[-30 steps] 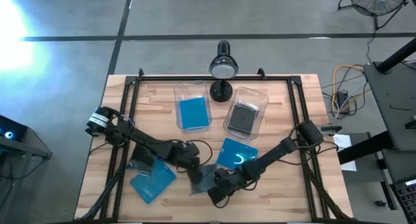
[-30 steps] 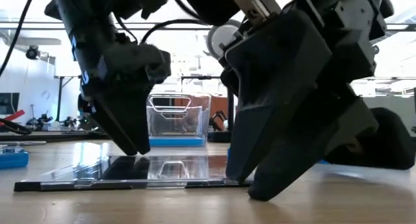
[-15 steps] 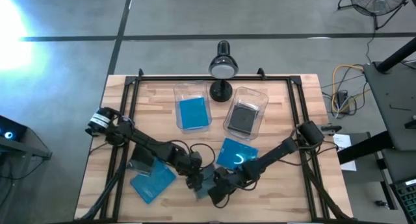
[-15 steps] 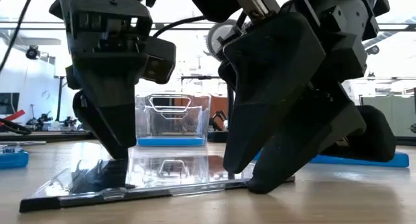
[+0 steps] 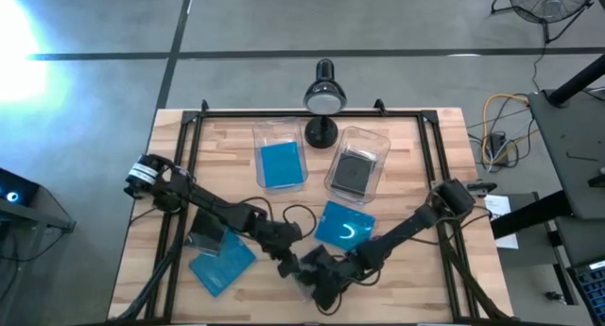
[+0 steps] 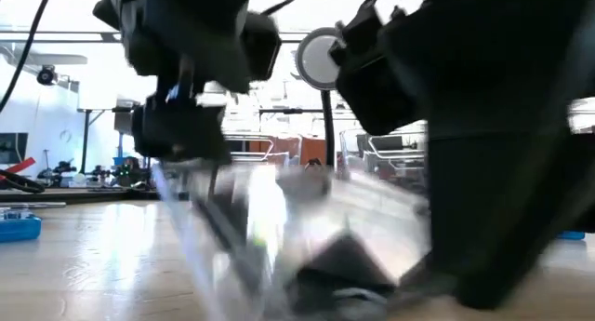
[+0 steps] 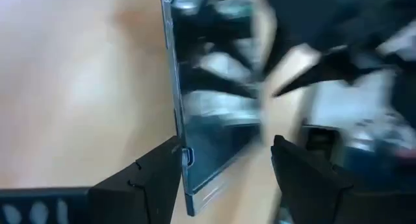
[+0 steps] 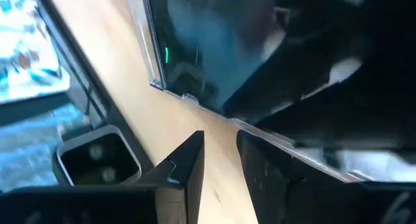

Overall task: Pick & place jewel cases by type
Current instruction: Put the black CD case into the right transparent bin

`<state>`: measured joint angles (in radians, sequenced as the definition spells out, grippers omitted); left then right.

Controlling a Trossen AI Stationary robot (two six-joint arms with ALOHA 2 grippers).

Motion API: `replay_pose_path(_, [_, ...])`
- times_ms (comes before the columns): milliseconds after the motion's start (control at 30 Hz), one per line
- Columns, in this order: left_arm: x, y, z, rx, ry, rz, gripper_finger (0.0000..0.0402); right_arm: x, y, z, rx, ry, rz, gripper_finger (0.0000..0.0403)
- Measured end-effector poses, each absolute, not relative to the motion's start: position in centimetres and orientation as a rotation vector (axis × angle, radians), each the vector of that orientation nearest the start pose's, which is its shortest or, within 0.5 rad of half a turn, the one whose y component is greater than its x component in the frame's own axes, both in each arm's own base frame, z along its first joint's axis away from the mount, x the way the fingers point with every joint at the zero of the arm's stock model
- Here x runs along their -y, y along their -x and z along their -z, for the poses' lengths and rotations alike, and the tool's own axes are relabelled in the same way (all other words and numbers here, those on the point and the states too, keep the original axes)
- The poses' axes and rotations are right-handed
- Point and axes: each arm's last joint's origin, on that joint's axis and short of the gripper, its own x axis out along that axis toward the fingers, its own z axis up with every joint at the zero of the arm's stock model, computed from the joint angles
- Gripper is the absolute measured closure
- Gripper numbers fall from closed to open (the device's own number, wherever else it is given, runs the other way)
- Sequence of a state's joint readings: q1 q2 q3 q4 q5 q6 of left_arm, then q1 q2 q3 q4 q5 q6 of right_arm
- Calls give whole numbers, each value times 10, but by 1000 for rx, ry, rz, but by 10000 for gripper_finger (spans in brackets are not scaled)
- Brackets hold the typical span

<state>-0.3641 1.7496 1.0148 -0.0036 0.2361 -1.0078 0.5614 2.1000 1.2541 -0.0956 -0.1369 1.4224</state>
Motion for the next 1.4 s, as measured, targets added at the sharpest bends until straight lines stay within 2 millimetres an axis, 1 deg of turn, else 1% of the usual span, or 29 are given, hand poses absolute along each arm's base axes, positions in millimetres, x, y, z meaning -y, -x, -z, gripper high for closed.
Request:
replay_pose_path(167, [141, -342, -194, -882, 975, 321, 188, -238, -341, -109, -1237, -1007, 95, 307])
replay_pose_path(233, [143, -343, -197, -870, 1010, 359, 188, -243, -337, -109, -1242, -989, 83, 307])
replay_pose_path(367, [148, -346, -190, -900, 1066, 412, 188, -250, -331, -109, -1240, -967, 80, 305])
replay_pose_path(500, [157, -350, -185, -892, 1138, 481, 188, -254, -328, -109, -1215, -948, 94, 305])
replay_pose_path(633, [165, -353, -183, -865, 1186, 526, 188, -255, -327, -109, -1190, -912, 94, 305])
replay_pose_path(733, [167, -355, -184, -823, 1195, 544, 188, -255, -327, -109, -1172, -862, 75, 305])
replay_pose_path(900, [168, -361, -192, -733, 1194, 544, 188, -255, -328, -109, -1131, -779, 42, 307])
replay_pose_path(1100, [170, -363, -198, -707, 1189, 559, 188, -254, -330, -110, -1074, -674, 5, 312])
replay_pose_path(1200, [169, -362, -194, -734, 1179, 523, 188, -254, -329, -109, -1079, -653, 3, 310])
replay_pose_path(1267, [167, -359, -187, -796, 1149, 453, 188, -254, -329, -109, -1092, -666, 20, 310])
replay_pose_path(1333, [163, -352, -182, -856, 1100, 316, 188, -256, -326, -109, -1102, -676, 22, 311])
replay_pose_path(1400, [158, -345, -178, -912, 1045, 134, 188, -260, -323, -109, -1100, -679, 28, 312])
